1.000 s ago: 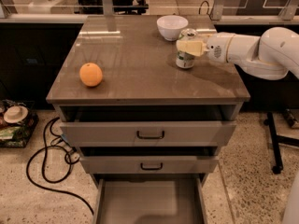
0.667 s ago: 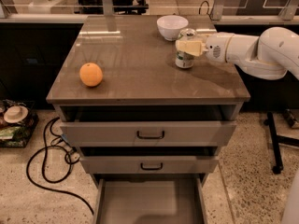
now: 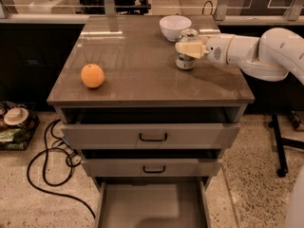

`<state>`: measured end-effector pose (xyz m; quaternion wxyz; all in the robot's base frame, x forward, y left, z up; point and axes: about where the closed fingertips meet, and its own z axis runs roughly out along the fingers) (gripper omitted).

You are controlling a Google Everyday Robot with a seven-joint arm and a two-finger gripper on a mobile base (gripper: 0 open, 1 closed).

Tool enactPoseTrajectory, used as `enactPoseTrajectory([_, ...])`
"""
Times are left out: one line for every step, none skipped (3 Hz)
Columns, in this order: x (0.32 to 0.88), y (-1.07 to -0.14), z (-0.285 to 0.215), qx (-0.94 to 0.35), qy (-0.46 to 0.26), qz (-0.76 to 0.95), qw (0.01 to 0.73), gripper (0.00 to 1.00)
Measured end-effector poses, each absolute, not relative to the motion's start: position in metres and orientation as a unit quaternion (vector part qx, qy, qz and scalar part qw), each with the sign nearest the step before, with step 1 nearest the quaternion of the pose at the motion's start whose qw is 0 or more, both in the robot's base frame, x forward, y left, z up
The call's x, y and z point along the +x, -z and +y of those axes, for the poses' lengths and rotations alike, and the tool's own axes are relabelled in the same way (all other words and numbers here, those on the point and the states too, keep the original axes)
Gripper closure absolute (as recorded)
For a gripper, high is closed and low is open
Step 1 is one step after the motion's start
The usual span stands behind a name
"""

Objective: Pick 7up can from bottom drawer and place on counter

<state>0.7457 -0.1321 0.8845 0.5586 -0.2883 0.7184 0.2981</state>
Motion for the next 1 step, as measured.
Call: enactPoseTrajectory([0.746, -0.8842, -0.1288, -0.29, -0.3, 0.718, 0.558, 0.0])
